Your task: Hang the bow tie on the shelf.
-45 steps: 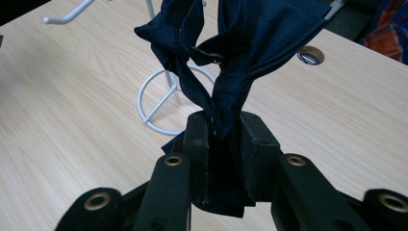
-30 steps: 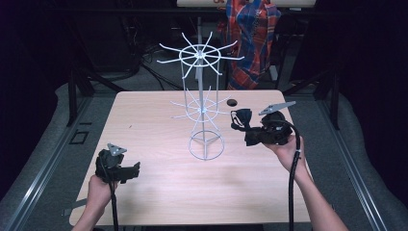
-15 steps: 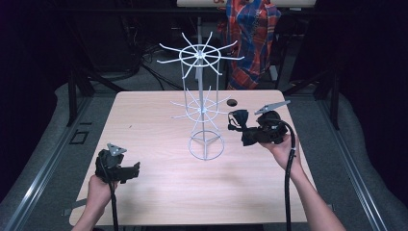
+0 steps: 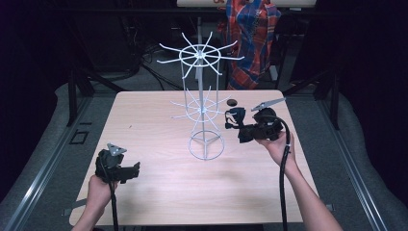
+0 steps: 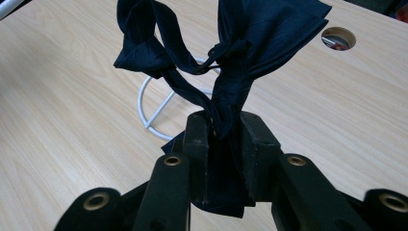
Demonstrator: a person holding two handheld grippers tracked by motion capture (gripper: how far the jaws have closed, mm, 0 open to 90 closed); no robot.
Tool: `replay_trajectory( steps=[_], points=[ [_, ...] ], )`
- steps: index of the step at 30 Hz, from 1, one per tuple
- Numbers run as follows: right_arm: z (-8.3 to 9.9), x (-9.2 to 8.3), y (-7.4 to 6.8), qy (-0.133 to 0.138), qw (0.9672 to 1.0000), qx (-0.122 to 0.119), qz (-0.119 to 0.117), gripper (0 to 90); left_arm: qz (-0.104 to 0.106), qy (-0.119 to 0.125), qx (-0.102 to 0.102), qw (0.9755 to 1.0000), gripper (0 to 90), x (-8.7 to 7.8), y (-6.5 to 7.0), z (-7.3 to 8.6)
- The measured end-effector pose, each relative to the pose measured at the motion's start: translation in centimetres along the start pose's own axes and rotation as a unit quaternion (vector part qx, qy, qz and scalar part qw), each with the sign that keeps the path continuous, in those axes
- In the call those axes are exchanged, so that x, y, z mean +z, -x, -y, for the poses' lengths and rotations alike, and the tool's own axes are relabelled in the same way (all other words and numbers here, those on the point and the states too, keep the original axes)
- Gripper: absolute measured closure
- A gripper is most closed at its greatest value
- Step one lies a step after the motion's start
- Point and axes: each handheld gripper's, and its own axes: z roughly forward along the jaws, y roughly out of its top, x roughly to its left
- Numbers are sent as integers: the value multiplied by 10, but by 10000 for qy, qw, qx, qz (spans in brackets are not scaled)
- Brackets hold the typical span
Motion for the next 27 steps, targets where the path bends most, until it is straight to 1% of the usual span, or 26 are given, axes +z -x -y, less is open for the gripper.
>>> replay_trajectory(
  steps=[3, 4, 9, 14, 17, 20, 23, 27],
  points=[
    [-1, 3, -1, -6, 10000, 6, 0, 744, 1, 2, -1, 10000, 155, 0, 0, 0],
    [-2, 5, -1, 1, 10000, -31, 4, 743, 4, 1, -4, 10000, 155, 0, 0, 0],
    [-5, 12, -5, -45, 10000, -68, 47, 742, 10, -4, 1, 10000, 155, 0, 0, 0],
    [-9, 20, -12, -90, 9998, -156, 81, 741, 11, 2, -7, 10000, 155, 0, 0, 0],
    [-10, 25, -14, -67, 9998, -187, 73, 740, 7, 3, -11, 10000, 155, 0, 0, 0],
    [-10, 27, -16, -91, 9998, -186, 66, 740, 14, 2, -6, 10000, 155, 0, 0, 0],
    [-11, 30, -18, -120, 9996, -250, 83, 739, 11, 2, -2, 10000, 155, 0, 0, 0],
    [-11, 32, -19, -125, 9996, -242, 93, 738, 11, 2, 3, 10000, 155, 0, 0, 0]
  ],
)
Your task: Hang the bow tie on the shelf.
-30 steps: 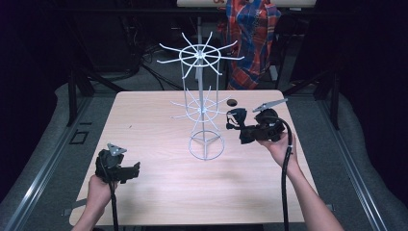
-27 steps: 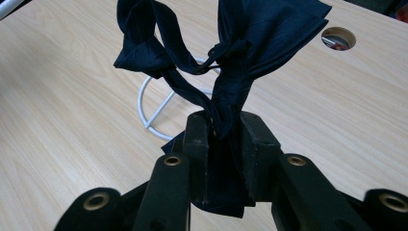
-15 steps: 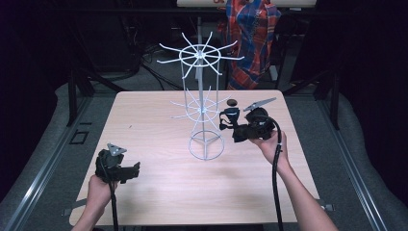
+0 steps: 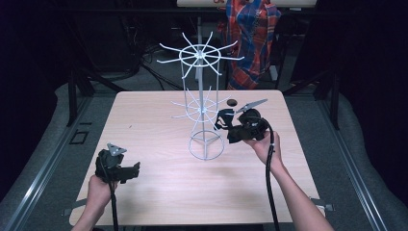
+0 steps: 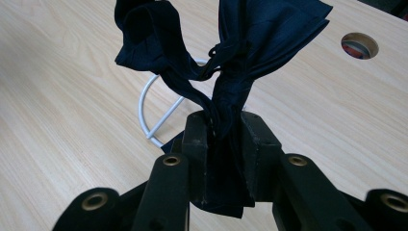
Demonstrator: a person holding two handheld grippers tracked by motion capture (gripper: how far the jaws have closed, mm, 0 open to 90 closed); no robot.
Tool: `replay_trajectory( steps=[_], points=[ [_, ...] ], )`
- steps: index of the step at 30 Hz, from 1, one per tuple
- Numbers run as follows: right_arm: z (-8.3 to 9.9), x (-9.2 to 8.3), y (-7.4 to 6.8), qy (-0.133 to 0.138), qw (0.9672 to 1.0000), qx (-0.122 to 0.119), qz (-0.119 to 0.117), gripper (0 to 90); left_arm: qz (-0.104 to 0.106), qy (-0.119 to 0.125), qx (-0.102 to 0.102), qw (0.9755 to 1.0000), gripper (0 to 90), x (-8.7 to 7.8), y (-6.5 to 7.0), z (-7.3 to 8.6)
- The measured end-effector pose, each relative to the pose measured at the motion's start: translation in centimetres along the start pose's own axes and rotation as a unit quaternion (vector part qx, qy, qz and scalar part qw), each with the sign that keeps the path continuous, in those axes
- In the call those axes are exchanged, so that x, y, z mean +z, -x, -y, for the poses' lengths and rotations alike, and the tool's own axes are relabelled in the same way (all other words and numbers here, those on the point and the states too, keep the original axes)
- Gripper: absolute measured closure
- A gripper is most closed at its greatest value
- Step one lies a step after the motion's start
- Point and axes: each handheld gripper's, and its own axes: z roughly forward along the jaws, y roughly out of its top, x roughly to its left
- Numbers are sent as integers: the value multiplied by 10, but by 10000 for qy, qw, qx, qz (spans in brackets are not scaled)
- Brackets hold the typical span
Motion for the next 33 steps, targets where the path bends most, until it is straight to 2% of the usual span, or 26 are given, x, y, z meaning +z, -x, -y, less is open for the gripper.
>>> replay_trajectory(
  steps=[17, 21, 28, 33],
  points=[
    [5, 15, -2, -145, 9999, -26, 72, 722, -5, 9, 8, 10000, 155, 0, 0, 0],
    [7, 18, -2, -139, 9998, 31, 103, 720, -1, 3, 9, 10000, 155, 0, 0, 0],
    [8, 20, 0, -166, 9998, 61, 108, 713, 3, -4, 5, 10000, 155, 0, 0, 0],
    [8, 20, 0, -279, 9995, 40, 121, 700, 5, -4, 8, 10000, 155, 0, 0, 0]
  ],
)
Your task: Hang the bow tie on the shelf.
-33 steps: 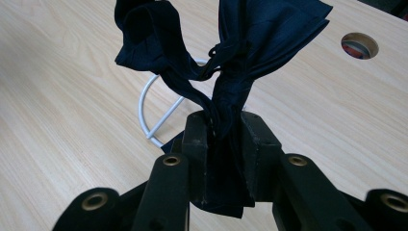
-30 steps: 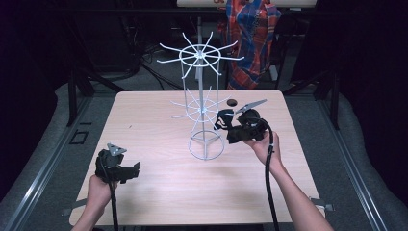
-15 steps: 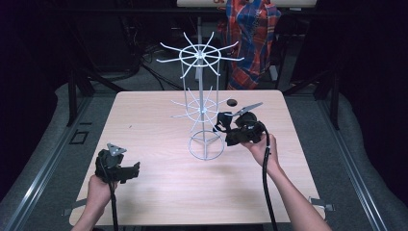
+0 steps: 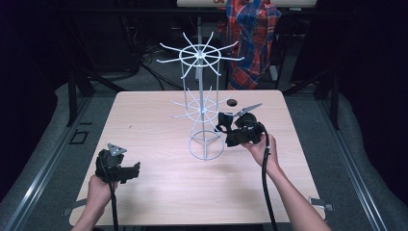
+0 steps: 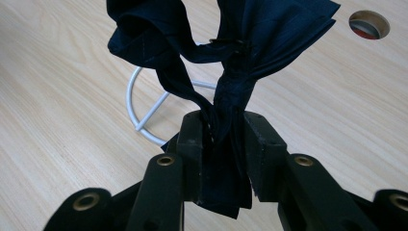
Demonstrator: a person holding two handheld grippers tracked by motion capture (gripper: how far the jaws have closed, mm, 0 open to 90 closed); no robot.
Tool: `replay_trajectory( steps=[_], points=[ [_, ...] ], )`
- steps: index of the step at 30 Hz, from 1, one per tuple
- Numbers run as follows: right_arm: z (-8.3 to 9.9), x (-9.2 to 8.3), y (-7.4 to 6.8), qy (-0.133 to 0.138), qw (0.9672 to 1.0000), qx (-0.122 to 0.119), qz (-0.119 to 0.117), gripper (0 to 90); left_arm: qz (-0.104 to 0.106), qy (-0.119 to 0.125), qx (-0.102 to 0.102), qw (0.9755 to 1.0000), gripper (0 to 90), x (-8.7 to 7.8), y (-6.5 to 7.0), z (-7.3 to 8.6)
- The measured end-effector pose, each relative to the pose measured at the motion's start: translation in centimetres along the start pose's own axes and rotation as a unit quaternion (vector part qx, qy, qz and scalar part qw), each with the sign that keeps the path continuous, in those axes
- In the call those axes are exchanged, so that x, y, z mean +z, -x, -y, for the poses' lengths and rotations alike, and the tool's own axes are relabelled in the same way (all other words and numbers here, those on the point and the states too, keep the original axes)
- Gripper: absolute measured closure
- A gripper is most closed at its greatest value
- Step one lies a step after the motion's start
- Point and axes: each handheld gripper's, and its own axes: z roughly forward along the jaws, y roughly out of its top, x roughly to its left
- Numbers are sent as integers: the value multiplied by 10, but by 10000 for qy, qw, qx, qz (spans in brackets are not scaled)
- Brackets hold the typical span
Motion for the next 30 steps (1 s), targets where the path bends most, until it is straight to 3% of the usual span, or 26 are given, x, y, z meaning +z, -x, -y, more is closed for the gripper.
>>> replay_trajectory(
  steps=[20, 30],
  points=[
    [1, 5, 0, 8, 10000, 16, -49, 642, 1, 0, -4, 10000, 155, 0, 0, 0],
    [1, 4, -1, 48, 9999, 33, -92, 491, 2, -1, 0, 10000, 155, 0, 0, 0]
  ],
)
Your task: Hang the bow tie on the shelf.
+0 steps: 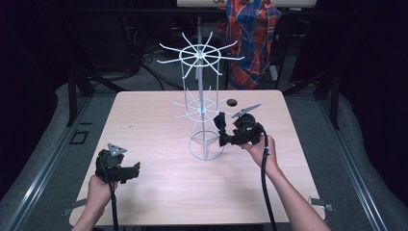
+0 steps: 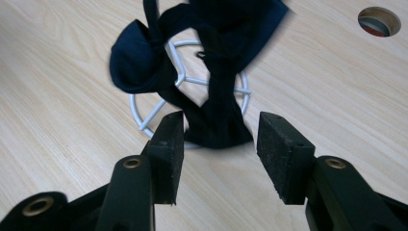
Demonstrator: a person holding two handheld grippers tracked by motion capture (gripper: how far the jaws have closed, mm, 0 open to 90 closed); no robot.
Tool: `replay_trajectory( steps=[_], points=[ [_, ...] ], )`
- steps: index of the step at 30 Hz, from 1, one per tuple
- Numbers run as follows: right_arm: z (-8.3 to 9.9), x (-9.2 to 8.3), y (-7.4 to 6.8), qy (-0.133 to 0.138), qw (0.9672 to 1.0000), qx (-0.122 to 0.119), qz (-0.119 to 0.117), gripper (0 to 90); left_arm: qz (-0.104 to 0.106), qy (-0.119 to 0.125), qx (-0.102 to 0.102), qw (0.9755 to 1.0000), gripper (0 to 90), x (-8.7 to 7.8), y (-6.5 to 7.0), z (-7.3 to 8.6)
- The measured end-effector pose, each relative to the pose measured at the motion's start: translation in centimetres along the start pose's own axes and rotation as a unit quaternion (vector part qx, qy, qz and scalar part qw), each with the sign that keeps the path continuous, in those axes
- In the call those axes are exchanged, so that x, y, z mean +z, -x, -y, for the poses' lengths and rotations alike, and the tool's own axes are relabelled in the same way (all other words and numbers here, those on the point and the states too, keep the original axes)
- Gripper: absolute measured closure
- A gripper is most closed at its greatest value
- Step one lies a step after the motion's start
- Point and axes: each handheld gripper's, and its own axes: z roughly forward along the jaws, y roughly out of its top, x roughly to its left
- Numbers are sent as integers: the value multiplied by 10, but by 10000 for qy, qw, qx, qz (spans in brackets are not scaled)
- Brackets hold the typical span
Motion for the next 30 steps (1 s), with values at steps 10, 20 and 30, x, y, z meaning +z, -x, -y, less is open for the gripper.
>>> replay_trajectory(
  steps=[10, 20, 30],
  points=[
    [-1, -7, 0, -4, 10000, -37, -53, 444, 7, 9, -1, 10000, 155, 0, 0, 0],
    [2, -24, 0, 31, 9999, -74, -66, 322, 9, 2, -12, 10000, 155, 0, 0, 0],
    [10, -48, 1, 126, 9996, -216, -94, 220, 9, 16, -11, 10000, 155, -1, 0, 0]
  ],
)
